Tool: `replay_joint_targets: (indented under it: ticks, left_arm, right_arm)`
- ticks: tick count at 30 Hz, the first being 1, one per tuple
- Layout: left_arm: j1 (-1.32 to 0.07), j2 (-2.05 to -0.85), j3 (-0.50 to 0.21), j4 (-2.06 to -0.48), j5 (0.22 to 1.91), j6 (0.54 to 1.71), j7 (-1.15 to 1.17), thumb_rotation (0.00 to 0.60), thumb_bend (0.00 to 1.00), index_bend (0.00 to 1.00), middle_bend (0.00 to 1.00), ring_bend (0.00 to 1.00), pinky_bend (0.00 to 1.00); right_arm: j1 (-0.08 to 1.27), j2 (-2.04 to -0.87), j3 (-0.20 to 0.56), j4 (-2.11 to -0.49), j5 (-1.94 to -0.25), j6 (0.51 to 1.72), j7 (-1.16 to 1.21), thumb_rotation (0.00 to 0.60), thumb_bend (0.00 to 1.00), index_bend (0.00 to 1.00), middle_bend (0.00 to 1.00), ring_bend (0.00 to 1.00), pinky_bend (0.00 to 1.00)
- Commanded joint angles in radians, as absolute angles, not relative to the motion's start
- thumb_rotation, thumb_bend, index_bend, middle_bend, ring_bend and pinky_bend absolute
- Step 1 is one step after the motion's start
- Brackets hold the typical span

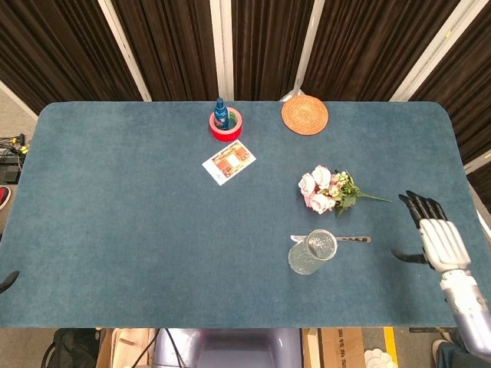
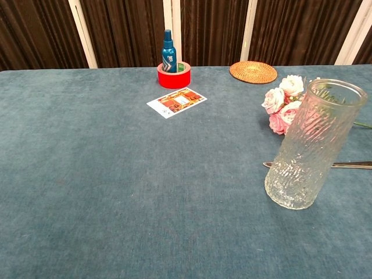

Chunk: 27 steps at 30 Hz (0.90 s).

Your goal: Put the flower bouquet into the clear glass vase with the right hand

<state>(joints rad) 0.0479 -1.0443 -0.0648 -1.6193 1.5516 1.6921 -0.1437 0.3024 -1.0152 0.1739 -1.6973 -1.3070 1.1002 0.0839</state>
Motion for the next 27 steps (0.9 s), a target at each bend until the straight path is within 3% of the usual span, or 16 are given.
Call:
replay_joint_targets:
  ticks: [1, 15, 27]
  left_arm:
    - [0.049, -1.044, -0.067, -1.617, 1.545, 1.692, -0.145, 0.6, 0.21, 0.12, 0.0, 0.0, 0.05]
    - [0.057, -1.037, -0.082, -1.612, 1.507, 1.694, -0.157, 0.6, 0.21, 0.12, 0.0, 0.0, 0.05]
    - [0.056, -1.048, -0.094, -1.621, 1.477, 1.687, -0.11, 0.6, 0.21, 0.12, 0.0, 0.0, 0.05]
  right_arm:
    - [0.401, -1.054, 0.218, -1.687, -1.197, 0.989, 0.004, 0.6, 0.18, 0.06, 0.02, 0.01, 0.0]
    - [0.628, -1.215, 0.258, -1.554, -0.848, 0.783, -0.183, 0.6, 0.18, 0.06, 0.02, 0.01, 0.0]
    - [0.76, -1.338, 0.239, -1.367, -0.712, 0.663, -0.219, 0.6, 0.18, 0.06, 0.02, 0.01, 0.0]
